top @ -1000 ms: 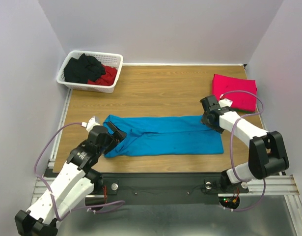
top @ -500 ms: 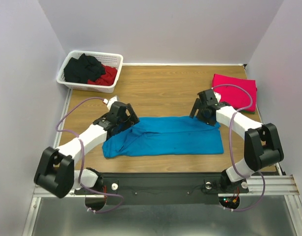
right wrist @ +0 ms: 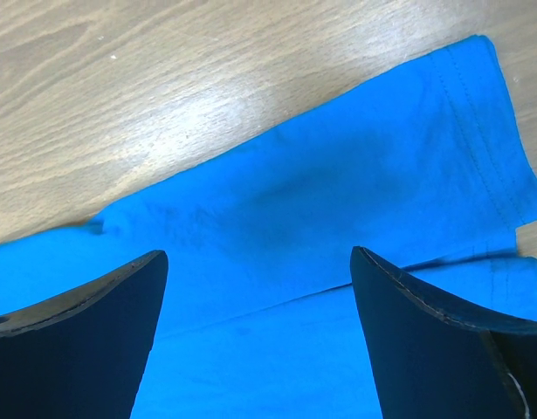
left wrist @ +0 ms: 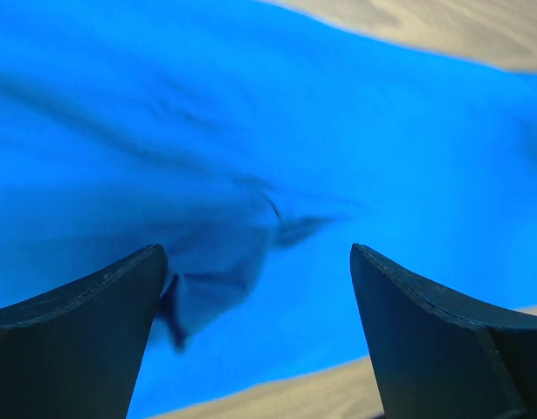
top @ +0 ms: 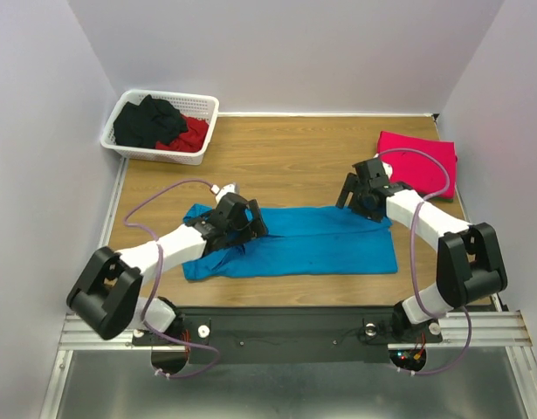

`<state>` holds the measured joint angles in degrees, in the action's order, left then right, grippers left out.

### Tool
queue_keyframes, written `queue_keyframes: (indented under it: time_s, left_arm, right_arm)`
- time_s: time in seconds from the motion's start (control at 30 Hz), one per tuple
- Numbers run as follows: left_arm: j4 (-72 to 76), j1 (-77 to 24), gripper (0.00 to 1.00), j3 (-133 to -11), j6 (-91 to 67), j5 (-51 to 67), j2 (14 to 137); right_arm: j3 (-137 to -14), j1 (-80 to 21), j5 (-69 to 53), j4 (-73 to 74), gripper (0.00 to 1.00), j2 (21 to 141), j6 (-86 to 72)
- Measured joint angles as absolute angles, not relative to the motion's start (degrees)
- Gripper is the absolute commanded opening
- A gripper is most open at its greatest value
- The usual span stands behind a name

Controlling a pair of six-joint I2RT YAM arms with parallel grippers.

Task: Fold and stack the t-shirts
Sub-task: Fold the tshirt

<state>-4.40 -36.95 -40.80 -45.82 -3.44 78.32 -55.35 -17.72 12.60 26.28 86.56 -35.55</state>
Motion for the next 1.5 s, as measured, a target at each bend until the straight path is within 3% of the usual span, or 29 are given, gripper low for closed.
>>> queue_keyframes:
  time_s: [0.33, 0.7, 0.93, 1.2, 1.3, 1.5]
  left_arm:
    - [-5.8, -47.3, 0.98, -31.2, -51.3, -0.4, 60.0]
    - [-13.9, -47.0, 0.98, -39.8, -50.2, -11.9, 57.0]
    - [-10.1, -33.7, 0.98, -41.7, -48.6, -11.0, 72.3]
    - [-6.2, -31.9, 0.98, -44.9, -46.7, -8.1, 86.8]
    - [-7.0, -31.7, 0.98, -52.3, -44.1, -8.6, 93.5]
    - [-10.9, -31.4, 0.98, -85.8, -37.6, -9.4, 119.2]
  right_arm:
    - [-55.3, -17.7, 12.6, 26.2, 0.92, 84.1, -35.4]
    - [-56.6, -17.7, 13.5, 26.1, 0.92, 86.1, -34.0]
    - [-59.2, -17.4, 13.6, 25.4, 0.92, 93.6, -33.7]
    - [-56.6, -17.3, 13.0, 24.3, 0.92, 95.9, -34.3]
    - [-52.2, -17.3, 11.5, 22.0, 0.92, 92.4, -35.0]
    - [-40.1, -18.0, 5.4, 17.6, 0.92, 80.6, -39.4]
